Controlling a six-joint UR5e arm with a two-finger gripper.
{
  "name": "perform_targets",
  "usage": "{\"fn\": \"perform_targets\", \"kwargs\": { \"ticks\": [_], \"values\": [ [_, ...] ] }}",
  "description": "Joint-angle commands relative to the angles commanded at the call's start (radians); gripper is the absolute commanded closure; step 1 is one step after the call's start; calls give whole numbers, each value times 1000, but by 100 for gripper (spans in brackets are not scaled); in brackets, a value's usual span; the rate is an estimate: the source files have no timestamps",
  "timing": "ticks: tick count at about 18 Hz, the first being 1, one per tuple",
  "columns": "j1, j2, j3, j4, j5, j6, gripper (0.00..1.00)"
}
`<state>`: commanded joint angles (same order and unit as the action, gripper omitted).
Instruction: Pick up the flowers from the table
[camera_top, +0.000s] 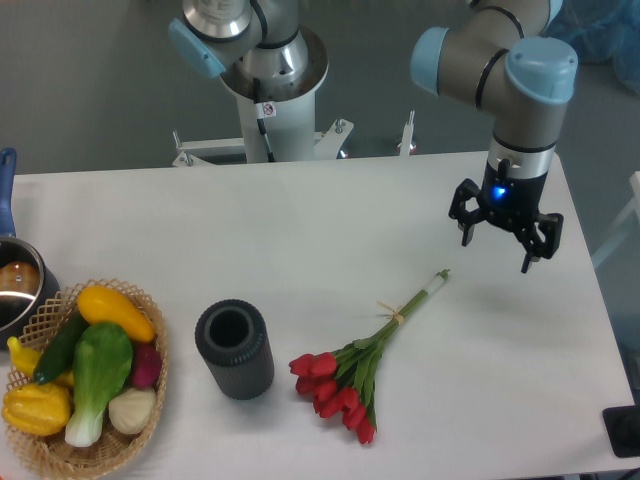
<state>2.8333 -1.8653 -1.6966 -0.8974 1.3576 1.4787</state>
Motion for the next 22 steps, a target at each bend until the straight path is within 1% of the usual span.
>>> {"fn": "perform_targets", "kwargs": {
  "ticks": [3,8,13,22],
  "values": [
    [-3,0,6,-3,-2,6,0],
    [-8,0,-3,0,0,6,0],
    [2,-5,-3,0,-49,-1,0],
    [17,-8,-3,0,-49,-5,0]
  ]
}}
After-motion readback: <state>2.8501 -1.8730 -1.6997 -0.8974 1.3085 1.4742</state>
